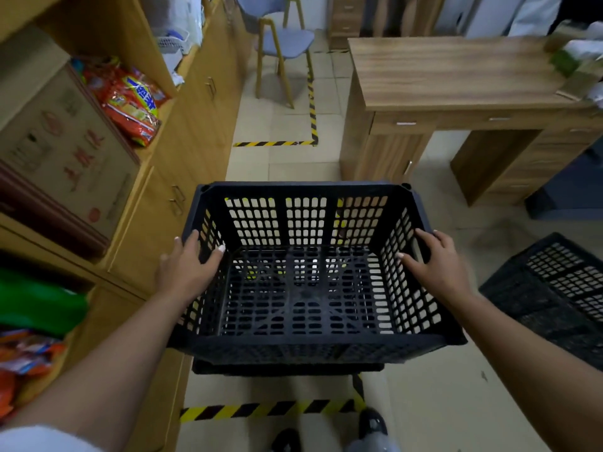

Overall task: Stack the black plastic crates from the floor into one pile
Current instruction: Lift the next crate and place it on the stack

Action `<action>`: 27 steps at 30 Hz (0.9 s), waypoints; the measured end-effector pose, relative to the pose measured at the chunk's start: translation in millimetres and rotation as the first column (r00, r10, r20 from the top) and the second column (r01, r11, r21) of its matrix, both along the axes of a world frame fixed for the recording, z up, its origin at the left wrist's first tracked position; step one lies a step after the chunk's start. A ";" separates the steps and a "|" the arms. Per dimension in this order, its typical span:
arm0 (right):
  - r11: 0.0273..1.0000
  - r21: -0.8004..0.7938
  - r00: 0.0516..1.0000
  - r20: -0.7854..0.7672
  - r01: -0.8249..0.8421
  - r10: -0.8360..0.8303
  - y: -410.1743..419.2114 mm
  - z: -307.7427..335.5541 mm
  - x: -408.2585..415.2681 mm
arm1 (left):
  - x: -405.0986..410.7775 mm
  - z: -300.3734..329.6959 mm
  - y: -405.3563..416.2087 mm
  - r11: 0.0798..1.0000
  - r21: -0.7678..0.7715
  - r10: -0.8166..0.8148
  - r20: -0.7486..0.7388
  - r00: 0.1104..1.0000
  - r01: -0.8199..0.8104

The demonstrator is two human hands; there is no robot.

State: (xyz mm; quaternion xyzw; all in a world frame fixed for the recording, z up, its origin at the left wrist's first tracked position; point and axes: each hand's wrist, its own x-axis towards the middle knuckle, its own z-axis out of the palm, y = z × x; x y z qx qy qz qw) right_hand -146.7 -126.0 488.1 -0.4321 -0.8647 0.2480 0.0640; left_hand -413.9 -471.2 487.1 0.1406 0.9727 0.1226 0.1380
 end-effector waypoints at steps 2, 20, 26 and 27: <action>1.000 -0.008 1.000 0.004 0.014 -0.014 -9.1 -3.5 -2.3 | -2.7 -4.3 -6.2 1.000 -0.009 -0.019 0.021 1.000 0.019; 0.995 0.098 0.986 0.166 0.016 -0.032 -47.6 -21.8 9.5 | 22.5 -52.5 -57.6 0.983 -0.085 -0.165 -0.057 0.985 0.160; 0.991 0.133 0.987 0.162 -0.013 -0.009 -56.4 -29.6 16.3 | 30.6 -58.5 -66.1 0.991 -0.043 -0.128 -0.093 0.987 0.125; 0.991 0.133 0.986 0.167 -0.010 -0.013 -55.3 -28.9 16.1 | 30.9 -56.6 -64.4 0.993 -0.040 -0.117 -0.090 0.989 0.113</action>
